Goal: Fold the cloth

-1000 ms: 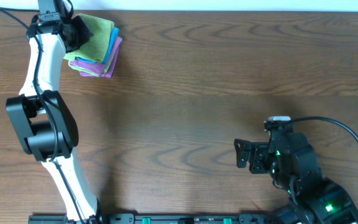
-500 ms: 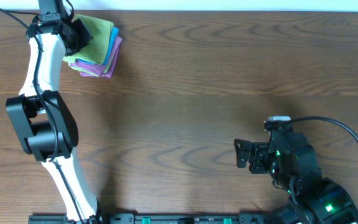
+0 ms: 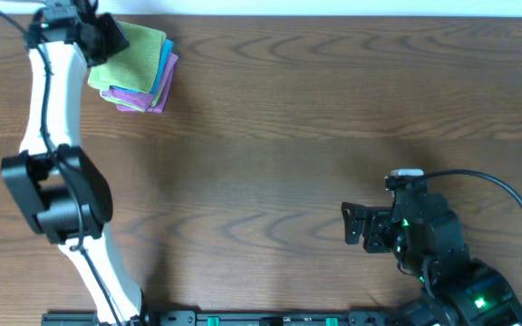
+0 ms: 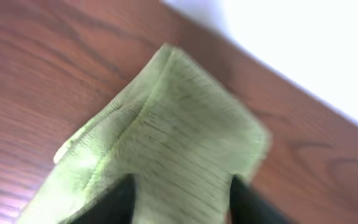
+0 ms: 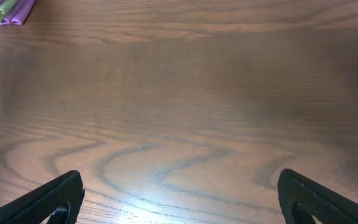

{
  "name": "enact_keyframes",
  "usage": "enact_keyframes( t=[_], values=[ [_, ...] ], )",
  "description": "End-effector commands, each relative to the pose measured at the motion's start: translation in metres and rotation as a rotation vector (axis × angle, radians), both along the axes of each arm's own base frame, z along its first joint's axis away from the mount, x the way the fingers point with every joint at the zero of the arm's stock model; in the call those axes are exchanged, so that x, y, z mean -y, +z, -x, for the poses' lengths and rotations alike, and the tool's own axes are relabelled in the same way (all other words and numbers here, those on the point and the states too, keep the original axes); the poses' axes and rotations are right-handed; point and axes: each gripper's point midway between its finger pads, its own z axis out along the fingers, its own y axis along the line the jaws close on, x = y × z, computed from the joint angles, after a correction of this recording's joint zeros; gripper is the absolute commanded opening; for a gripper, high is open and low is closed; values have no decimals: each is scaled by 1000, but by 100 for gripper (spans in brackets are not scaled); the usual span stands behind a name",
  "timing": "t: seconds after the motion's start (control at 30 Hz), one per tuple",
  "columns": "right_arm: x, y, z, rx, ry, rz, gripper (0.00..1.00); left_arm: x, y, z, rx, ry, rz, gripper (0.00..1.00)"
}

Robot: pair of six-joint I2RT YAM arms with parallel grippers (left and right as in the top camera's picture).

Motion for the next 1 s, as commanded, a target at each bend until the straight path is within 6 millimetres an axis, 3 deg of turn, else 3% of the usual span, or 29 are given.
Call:
enact_keyframes(
  t=[0.0,0.1,0.3,0.63,0.97],
  values=[
    [4,0,-1,1,-28,-3,99,2,63,13,98,-44,-56,71],
    [4,0,-1,1,-28,-3,99,5,76,29,85,-67,-72,95],
    [4,0,-1,1,-28,-4,99,10,91,64,32,-86,-79,95],
    [4,0,-1,1,-28,-3,99,17,117,101,17,-102,-86,95],
    [4,0,-1,1,-28,-4,99,16,140,183,-91,-99,-107,95]
  ],
)
